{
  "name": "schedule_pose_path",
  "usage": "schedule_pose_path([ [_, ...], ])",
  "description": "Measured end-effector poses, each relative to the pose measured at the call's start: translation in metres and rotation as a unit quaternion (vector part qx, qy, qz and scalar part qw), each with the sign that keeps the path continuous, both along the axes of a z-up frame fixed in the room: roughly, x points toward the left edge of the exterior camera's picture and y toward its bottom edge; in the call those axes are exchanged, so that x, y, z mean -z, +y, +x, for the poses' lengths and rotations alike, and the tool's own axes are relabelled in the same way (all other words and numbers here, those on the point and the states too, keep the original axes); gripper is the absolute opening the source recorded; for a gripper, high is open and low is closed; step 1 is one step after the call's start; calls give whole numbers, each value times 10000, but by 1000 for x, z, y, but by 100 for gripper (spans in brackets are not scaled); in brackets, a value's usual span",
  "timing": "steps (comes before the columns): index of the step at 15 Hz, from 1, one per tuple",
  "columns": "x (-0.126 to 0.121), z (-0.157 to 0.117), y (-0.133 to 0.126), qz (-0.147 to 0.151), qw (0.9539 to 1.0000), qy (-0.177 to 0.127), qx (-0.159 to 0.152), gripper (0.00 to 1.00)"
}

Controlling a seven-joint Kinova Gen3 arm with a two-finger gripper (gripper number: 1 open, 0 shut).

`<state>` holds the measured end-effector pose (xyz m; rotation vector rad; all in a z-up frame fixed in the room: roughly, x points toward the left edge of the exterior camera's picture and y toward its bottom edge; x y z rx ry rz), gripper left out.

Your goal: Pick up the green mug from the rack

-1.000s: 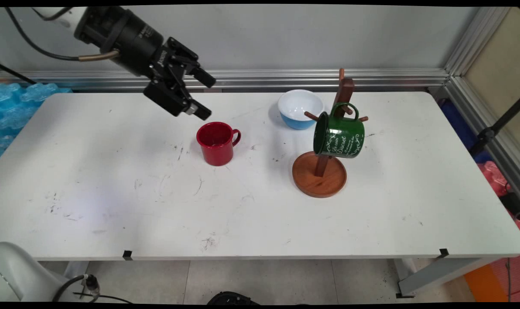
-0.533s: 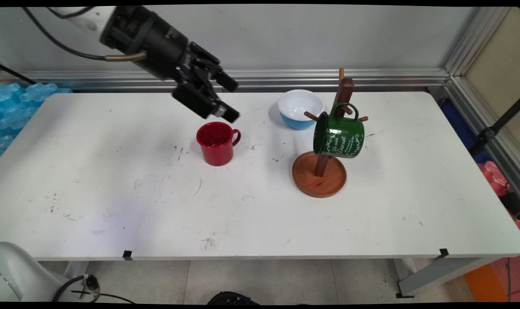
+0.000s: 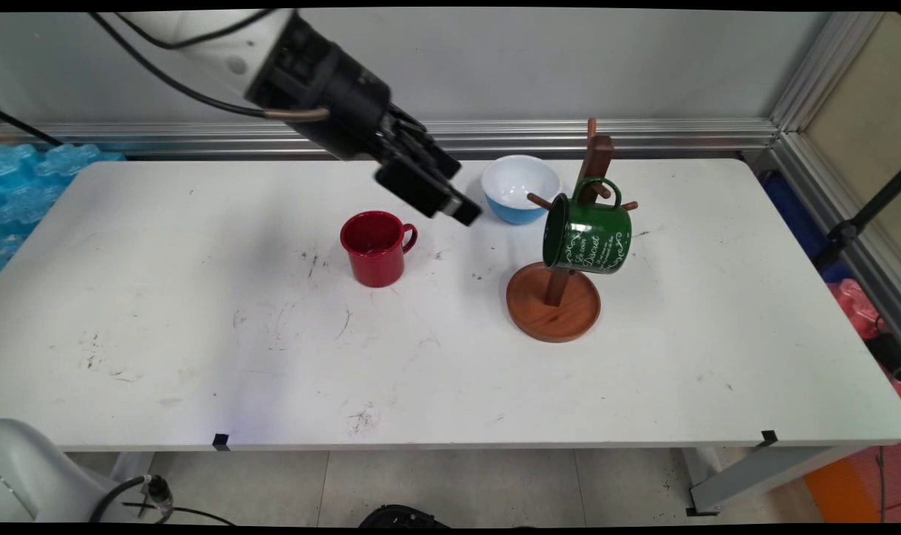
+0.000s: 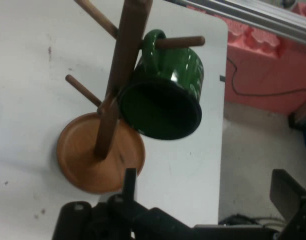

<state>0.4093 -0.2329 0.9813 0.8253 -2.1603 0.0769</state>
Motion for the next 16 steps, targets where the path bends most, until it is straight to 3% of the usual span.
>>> schedule_pose_path([
  [5,15,-35,-10,218,9991,214,-284,100],
  [16,44,-85,-31,527,9963,467,-494,100],
])
